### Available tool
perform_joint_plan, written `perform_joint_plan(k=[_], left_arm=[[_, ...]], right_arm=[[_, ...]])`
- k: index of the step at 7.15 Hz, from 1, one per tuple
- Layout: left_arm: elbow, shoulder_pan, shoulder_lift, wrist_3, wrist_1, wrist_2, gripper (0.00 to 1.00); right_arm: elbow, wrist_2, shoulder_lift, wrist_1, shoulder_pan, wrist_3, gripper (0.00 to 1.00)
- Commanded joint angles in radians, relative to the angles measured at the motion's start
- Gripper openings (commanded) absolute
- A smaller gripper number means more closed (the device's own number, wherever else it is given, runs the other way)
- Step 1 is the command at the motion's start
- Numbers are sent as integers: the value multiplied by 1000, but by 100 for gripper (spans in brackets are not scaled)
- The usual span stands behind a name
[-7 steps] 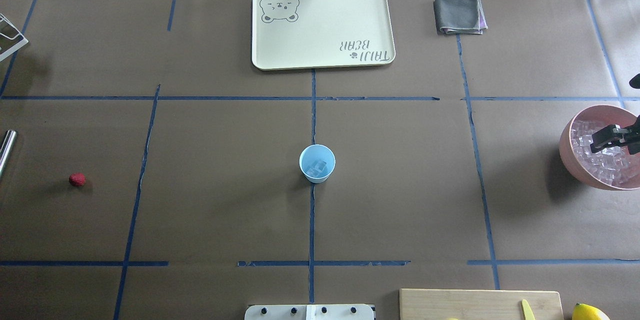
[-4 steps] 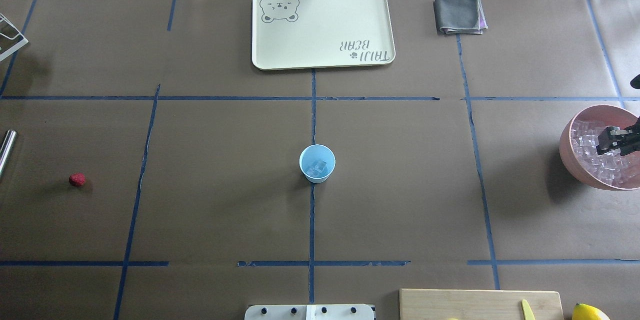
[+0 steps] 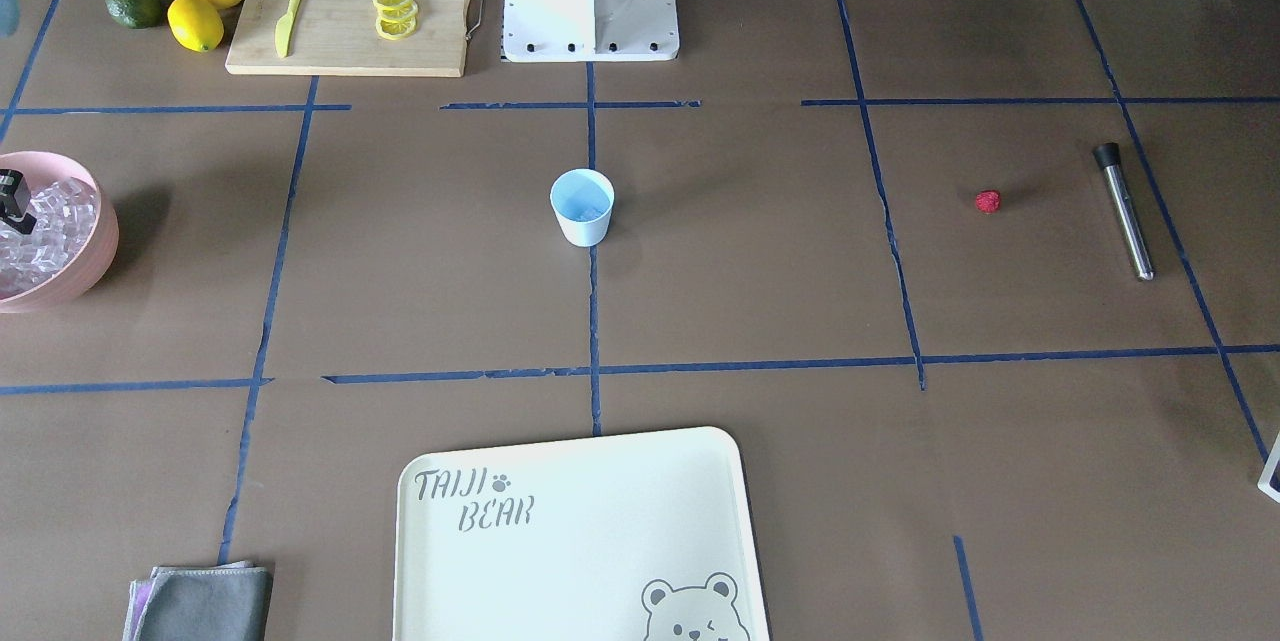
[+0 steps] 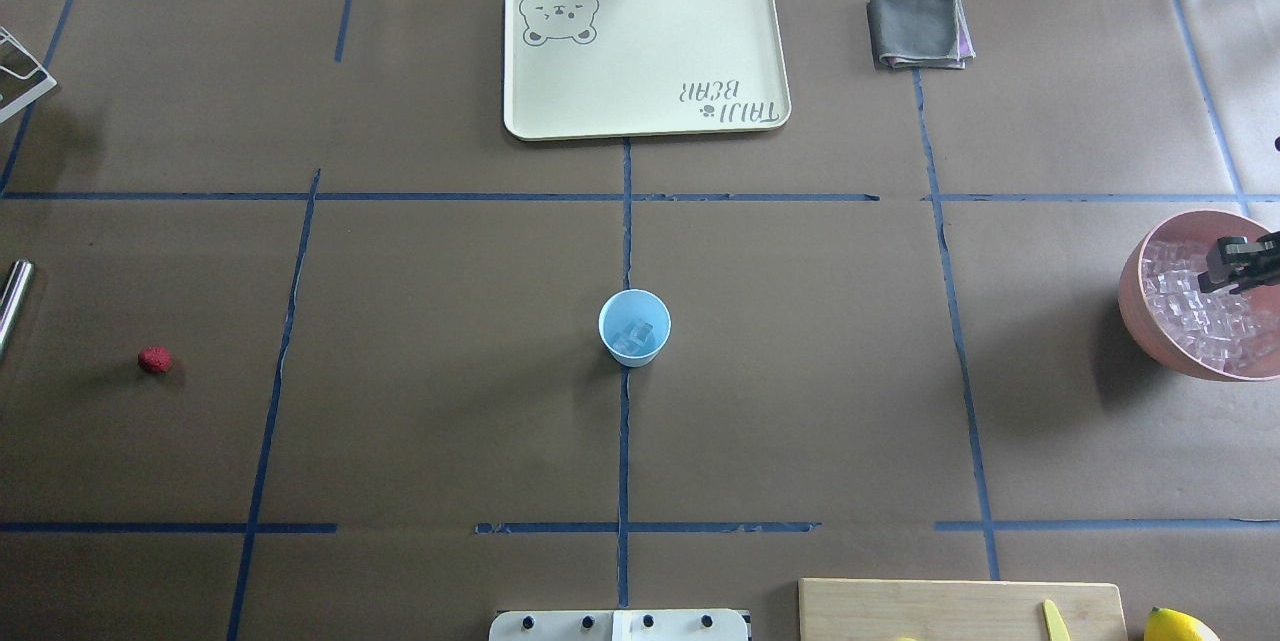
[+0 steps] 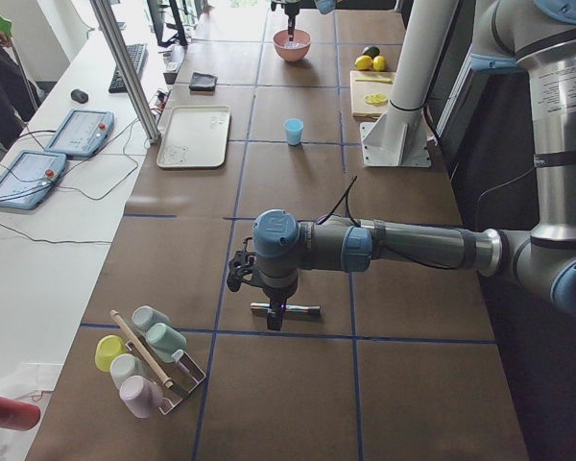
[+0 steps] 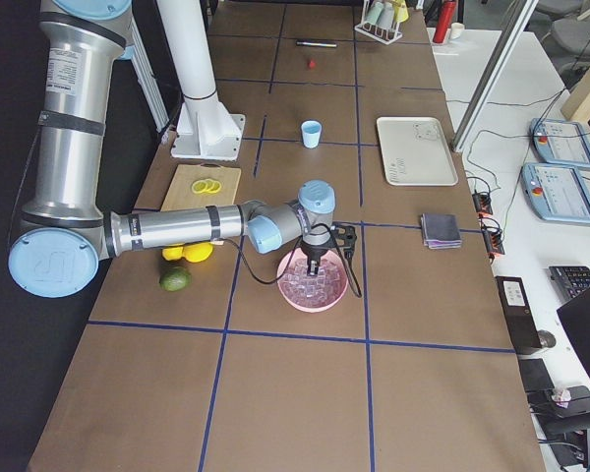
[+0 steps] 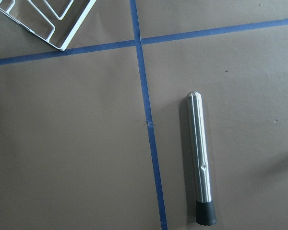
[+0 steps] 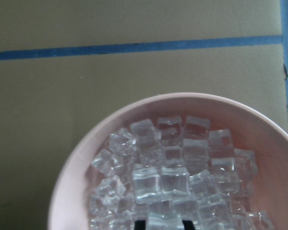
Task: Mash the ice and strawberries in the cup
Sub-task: 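Lower the right gripper into the bowl and grasp a third ice cube, then carry the ice cube with the right gripper over the cup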
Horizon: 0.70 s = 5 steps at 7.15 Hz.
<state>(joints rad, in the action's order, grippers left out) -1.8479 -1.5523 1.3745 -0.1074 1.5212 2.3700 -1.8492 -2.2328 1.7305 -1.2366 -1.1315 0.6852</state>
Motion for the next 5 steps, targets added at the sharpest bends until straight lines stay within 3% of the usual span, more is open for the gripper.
perform_joint_plan(k=[1, 3, 4, 5], left_arm=[[-2, 0, 0, 0, 0, 0, 100], [-1, 0, 0, 0, 0, 14, 100], [-1, 0, 0, 2, 0, 27, 100], [-1, 0, 0, 2, 0, 29, 100]], right_arm=[[-132, -60, -34, 6, 18, 214, 0], [-240, -74, -144, 6, 140, 566, 0], [-240, -56, -270, 3, 226, 772, 0], [-232, 49, -396, -6, 372, 956, 0]])
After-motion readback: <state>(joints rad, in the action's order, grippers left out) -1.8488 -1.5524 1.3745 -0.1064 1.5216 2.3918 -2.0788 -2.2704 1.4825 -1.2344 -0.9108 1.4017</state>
